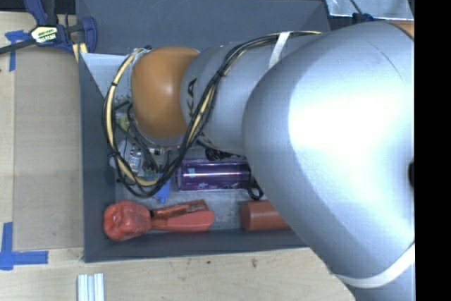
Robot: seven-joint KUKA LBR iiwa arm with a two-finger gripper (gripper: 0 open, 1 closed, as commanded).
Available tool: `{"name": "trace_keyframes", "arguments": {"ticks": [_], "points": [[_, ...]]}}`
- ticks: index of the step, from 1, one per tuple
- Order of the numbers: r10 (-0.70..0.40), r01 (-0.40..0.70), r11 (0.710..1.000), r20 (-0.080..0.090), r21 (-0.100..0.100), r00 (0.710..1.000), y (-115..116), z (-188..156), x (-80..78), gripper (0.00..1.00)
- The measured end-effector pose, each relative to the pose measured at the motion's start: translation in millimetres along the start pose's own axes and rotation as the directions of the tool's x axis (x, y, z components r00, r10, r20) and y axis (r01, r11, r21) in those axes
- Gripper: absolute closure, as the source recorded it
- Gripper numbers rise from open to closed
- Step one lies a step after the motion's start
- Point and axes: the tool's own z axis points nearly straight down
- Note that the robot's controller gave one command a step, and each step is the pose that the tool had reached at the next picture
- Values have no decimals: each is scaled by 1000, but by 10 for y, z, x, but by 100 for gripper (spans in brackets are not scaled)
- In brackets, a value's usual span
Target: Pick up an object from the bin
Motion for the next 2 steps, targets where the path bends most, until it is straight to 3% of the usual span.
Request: {"name": "trace_keyframes", "arguments": {"ticks": [2], "points": [[0,0,1000,1,-1,1000,-1,-97,-6,100]]}}
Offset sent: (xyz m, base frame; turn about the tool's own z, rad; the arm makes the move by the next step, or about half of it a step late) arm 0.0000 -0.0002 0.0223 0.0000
